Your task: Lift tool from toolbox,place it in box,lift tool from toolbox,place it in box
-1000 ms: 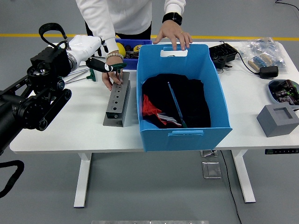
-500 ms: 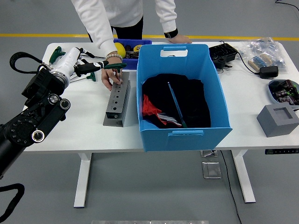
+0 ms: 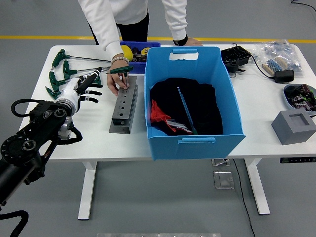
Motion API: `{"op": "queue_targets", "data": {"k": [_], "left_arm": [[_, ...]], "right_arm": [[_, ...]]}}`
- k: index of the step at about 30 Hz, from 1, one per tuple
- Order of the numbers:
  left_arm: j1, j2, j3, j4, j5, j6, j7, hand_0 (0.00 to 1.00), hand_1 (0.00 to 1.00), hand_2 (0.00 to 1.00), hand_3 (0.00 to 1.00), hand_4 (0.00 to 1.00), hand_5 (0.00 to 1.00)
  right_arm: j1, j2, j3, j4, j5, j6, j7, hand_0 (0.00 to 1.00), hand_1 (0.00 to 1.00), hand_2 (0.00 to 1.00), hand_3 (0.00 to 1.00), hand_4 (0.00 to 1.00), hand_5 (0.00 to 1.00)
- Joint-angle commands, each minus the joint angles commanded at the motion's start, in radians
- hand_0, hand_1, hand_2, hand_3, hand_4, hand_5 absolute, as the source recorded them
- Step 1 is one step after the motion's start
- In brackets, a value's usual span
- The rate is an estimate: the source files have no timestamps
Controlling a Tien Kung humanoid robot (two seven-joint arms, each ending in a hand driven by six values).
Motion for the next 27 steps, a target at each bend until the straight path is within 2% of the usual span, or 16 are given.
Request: {"op": "queue_targets", "data": {"k": [3, 4, 9, 10, 18, 21, 27], "left_arm": [[-0.001, -0.005, 0.014, 0.010, -0.130, -0.020, -0.024, 0.361, 0.538, 0.684, 0.855, 0.780, 0.831], [-0.001, -0.006, 0.017, 0.013, -0.169, -0.024, -0.030, 0.404, 0.570, 0.728, 0.870, 0.799, 0.898], [-0.008, -0.016, 0.034, 0.043, -0.383, -0.052, -0.070, 0.404, 0.570, 0.728, 0.870, 0.799, 0.898], [-0.010, -0.017, 0.037, 0.051, -0.423, -0.060, -0.076, 0.413, 0.585, 0.746, 0.888, 0.816, 0.936], [-0.030, -0.022, 0.059, 0.112, -0.738, -0.098, -0.134, 0.403, 0.591, 0.739, 0.889, 0.829, 0.937], [-0.037, -0.022, 0.068, 0.127, -0.773, -0.117, -0.152, 0.403, 0.591, 0.739, 0.889, 0.829, 0.937], [-0.061, -0.022, 0.095, 0.161, -0.784, -0.146, -0.178, 0.401, 0.591, 0.735, 0.895, 0.835, 0.941]], "right_arm": [[0.000, 0.000, -0.001, 0.000, 0.001, 0.000, 0.000, 0.627, 0.612, 0.688, 0.535, 0.788, 0.571], [0.000, 0.001, -0.002, 0.000, 0.002, 0.000, 0.000, 0.627, 0.613, 0.688, 0.535, 0.788, 0.572], [0.000, 0.002, -0.006, 0.000, 0.006, -0.001, 0.000, 0.627, 0.613, 0.688, 0.535, 0.788, 0.572], [0.000, 0.002, -0.006, 0.000, 0.005, -0.001, -0.001, 0.623, 0.614, 0.688, 0.535, 0.787, 0.572], [0.000, 0.002, -0.017, 0.000, 0.007, 0.000, -0.002, 0.621, 0.614, 0.688, 0.534, 0.786, 0.572], [0.000, 0.003, -0.020, 0.000, 0.008, -0.001, -0.002, 0.621, 0.614, 0.688, 0.534, 0.786, 0.572], [0.001, 0.003, -0.027, 0.000, 0.008, 0.000, -0.003, 0.621, 0.614, 0.688, 0.534, 0.785, 0.573]]}}
